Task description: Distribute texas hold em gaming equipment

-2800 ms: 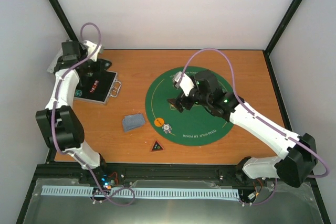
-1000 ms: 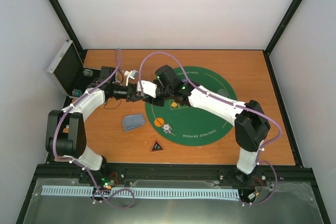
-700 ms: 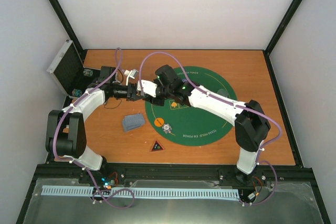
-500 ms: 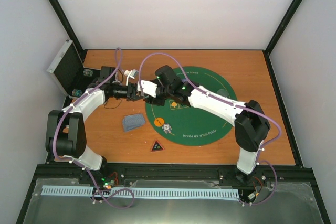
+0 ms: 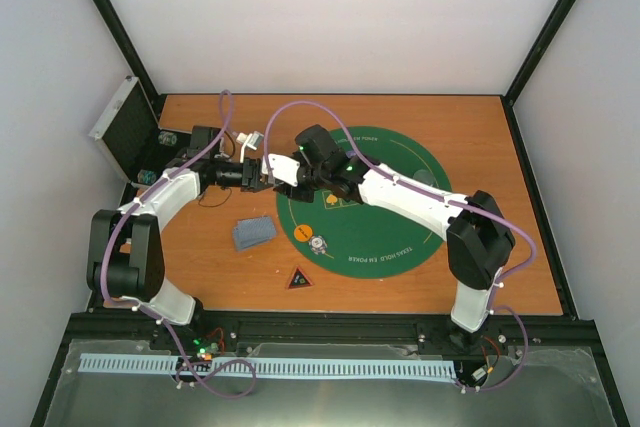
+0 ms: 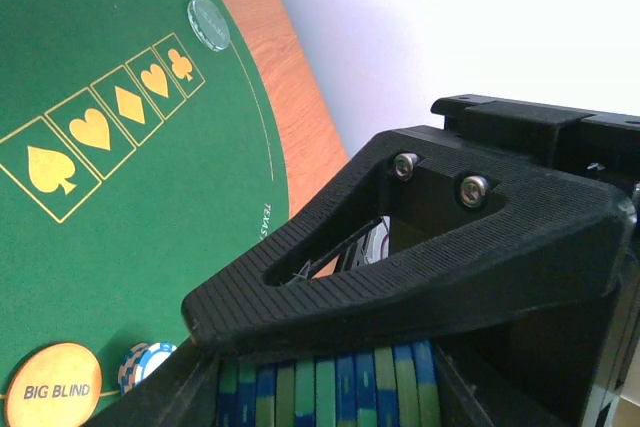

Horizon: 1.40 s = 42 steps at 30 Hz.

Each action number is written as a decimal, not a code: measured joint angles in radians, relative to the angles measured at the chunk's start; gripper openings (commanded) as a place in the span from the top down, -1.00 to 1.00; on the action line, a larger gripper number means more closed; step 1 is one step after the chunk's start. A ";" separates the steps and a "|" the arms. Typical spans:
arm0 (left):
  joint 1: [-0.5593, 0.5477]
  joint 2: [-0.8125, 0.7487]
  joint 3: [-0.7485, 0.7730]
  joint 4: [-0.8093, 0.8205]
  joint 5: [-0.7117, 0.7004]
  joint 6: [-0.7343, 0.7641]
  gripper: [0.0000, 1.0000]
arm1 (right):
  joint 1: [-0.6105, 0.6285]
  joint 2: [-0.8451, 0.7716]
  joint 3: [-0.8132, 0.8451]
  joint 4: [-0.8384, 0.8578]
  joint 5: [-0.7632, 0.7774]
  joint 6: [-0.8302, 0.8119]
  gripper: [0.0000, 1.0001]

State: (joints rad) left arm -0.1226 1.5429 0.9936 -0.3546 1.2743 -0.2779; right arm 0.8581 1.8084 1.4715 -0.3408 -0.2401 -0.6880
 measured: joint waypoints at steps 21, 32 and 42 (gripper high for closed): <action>-0.002 0.001 -0.007 0.006 0.028 -0.027 0.20 | 0.000 0.002 0.042 -0.080 -0.006 0.014 0.94; -0.002 0.001 -0.008 0.008 0.039 -0.030 -0.08 | -0.001 0.010 0.077 -0.129 -0.011 0.016 0.94; -0.002 0.001 -0.012 0.010 0.040 -0.029 -0.63 | -0.001 0.012 0.092 -0.153 -0.016 0.018 0.94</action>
State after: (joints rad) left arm -0.1246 1.5436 0.9813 -0.3443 1.3144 -0.3069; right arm 0.8570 1.8206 1.5631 -0.4934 -0.2558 -0.6704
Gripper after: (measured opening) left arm 0.736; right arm 0.402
